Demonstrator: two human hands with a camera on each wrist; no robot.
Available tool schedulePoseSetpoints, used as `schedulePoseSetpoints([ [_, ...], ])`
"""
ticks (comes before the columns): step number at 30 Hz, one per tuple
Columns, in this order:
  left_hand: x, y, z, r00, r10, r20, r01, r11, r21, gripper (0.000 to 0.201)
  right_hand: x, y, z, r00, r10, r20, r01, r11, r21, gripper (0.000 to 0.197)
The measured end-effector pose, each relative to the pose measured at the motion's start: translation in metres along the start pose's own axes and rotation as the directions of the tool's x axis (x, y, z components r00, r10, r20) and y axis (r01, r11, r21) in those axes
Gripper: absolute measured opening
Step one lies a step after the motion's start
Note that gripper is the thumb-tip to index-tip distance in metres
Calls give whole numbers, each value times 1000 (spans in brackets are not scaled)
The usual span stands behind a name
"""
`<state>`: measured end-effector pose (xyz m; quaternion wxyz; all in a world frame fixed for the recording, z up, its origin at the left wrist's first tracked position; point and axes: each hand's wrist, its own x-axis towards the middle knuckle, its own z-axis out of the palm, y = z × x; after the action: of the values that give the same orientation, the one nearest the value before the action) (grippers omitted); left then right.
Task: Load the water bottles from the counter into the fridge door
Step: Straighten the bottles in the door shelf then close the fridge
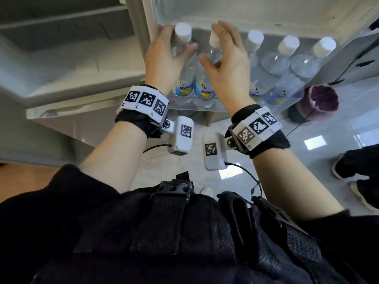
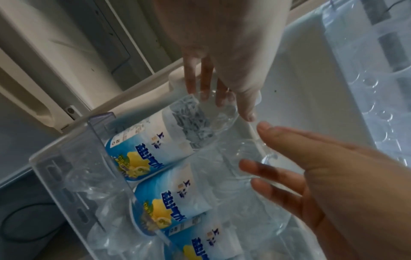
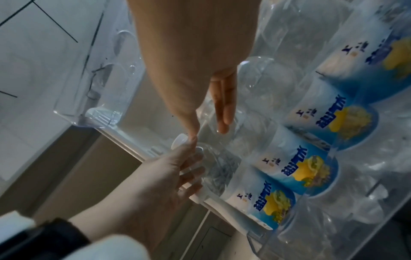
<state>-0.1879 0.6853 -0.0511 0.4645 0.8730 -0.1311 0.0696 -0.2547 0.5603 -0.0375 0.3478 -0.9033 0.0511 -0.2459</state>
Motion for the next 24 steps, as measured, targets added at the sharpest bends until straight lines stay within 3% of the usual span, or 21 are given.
schedulePoseSetpoints([
  [8, 15, -9, -16, 961, 149, 231, -158, 987, 23, 45, 9, 1, 13, 988, 106, -109, -116, 990, -83, 40],
  [12, 23, -12, -20, 933, 163, 321, -172, 985, 1, 42, 13, 2, 18, 981, 137, -135, -150, 984, -92, 39],
  [20, 12, -16, -10, 946, 151, 286, -135, 988, -75, 40, 8, 7, 19, 976, 126, -177, -135, 990, -44, 37],
  [24, 9, -12, -10, 968, 166, 187, -161, 986, -42, 44, 9, 9, 11, 988, 122, -93, -127, 991, -48, 38],
])
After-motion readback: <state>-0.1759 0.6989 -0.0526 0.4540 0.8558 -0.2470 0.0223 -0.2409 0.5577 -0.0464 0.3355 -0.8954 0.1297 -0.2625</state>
